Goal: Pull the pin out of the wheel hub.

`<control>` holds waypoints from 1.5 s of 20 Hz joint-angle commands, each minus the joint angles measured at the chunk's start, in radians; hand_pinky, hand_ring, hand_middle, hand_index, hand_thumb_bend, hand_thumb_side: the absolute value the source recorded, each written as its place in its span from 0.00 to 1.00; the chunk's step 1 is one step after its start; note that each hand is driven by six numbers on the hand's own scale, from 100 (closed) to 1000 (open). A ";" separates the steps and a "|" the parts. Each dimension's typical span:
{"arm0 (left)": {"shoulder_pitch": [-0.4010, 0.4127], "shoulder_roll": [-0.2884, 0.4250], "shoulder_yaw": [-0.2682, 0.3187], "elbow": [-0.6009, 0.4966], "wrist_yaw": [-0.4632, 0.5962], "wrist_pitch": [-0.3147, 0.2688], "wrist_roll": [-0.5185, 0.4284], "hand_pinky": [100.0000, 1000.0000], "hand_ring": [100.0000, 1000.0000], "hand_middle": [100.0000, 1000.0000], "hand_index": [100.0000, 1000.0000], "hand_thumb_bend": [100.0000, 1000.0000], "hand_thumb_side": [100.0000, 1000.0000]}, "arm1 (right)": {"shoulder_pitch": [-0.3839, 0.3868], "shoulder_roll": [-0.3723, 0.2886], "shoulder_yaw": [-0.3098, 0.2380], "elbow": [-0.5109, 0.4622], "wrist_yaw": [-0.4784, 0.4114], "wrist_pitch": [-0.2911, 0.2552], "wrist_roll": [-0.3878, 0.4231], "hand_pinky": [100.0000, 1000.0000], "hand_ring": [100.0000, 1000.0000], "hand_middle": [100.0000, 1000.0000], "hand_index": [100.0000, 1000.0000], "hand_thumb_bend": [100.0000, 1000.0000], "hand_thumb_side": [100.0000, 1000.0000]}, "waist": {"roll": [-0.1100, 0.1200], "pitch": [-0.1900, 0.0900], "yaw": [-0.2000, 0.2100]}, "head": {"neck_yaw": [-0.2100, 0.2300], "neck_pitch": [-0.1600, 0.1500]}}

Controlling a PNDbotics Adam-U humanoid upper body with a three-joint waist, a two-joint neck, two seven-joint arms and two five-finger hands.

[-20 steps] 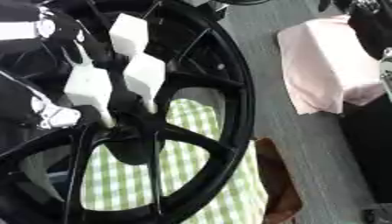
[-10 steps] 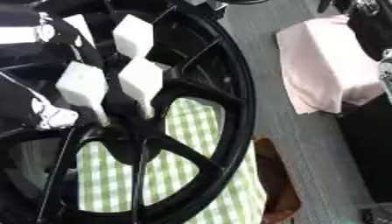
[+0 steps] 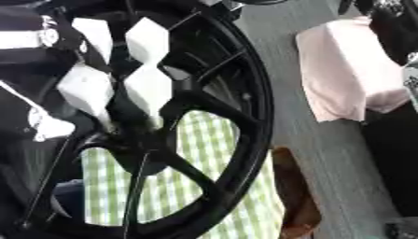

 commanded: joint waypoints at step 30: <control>0.001 0.029 0.041 0.022 -0.041 -0.029 0.014 0.74 0.62 0.59 0.70 0.30 0.00 | -0.004 -0.014 0.003 -0.015 0.004 -0.013 0.019 0.94 0.93 0.32 0.59 0.00 0.69 | -0.007 -0.019 -0.003 | 0.000 -0.034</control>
